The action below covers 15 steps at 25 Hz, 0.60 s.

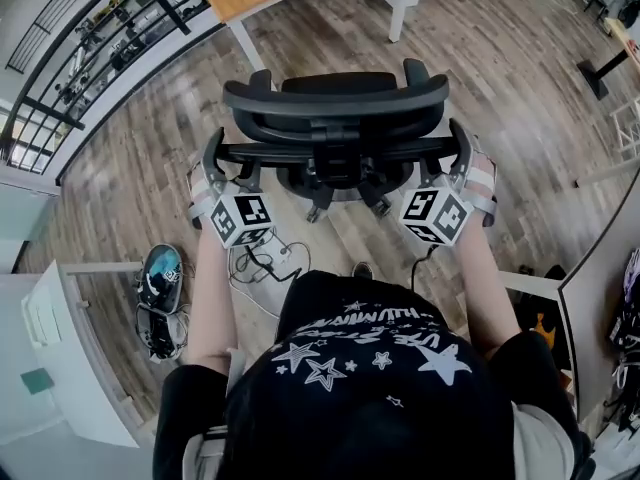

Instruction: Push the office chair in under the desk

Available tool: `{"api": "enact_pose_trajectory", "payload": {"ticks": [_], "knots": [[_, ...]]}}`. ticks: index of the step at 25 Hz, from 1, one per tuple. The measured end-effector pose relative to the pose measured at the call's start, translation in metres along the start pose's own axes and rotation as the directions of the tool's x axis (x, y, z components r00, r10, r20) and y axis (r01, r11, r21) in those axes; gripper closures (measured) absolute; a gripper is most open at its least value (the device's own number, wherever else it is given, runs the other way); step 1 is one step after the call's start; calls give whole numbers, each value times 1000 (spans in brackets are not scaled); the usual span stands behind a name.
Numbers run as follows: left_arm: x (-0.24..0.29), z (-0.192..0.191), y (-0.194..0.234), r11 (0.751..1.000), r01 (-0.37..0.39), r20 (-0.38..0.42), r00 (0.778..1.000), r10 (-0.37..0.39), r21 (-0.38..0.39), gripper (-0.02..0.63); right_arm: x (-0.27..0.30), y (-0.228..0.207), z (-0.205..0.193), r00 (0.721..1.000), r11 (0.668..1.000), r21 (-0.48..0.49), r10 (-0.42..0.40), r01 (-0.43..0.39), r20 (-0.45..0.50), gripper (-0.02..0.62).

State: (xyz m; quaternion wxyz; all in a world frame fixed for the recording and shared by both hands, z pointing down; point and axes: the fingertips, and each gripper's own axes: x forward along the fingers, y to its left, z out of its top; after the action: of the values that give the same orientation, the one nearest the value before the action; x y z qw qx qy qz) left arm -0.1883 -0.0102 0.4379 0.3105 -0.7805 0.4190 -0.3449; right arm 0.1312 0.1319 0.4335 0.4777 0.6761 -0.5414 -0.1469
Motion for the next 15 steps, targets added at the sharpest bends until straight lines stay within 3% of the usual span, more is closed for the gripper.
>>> {"api": "enact_pose_trajectory", "payload": {"ticks": [6, 15], "knots": [[10, -4, -5, 1000, 2, -23, 1000, -2, -4, 270, 14, 3, -2, 1000, 1000, -4, -17, 17, -4, 282], [90, 7, 23, 998, 16, -3, 1000, -16, 60, 272, 92, -24, 20, 1000, 999, -31, -19, 18, -22, 285]]}}
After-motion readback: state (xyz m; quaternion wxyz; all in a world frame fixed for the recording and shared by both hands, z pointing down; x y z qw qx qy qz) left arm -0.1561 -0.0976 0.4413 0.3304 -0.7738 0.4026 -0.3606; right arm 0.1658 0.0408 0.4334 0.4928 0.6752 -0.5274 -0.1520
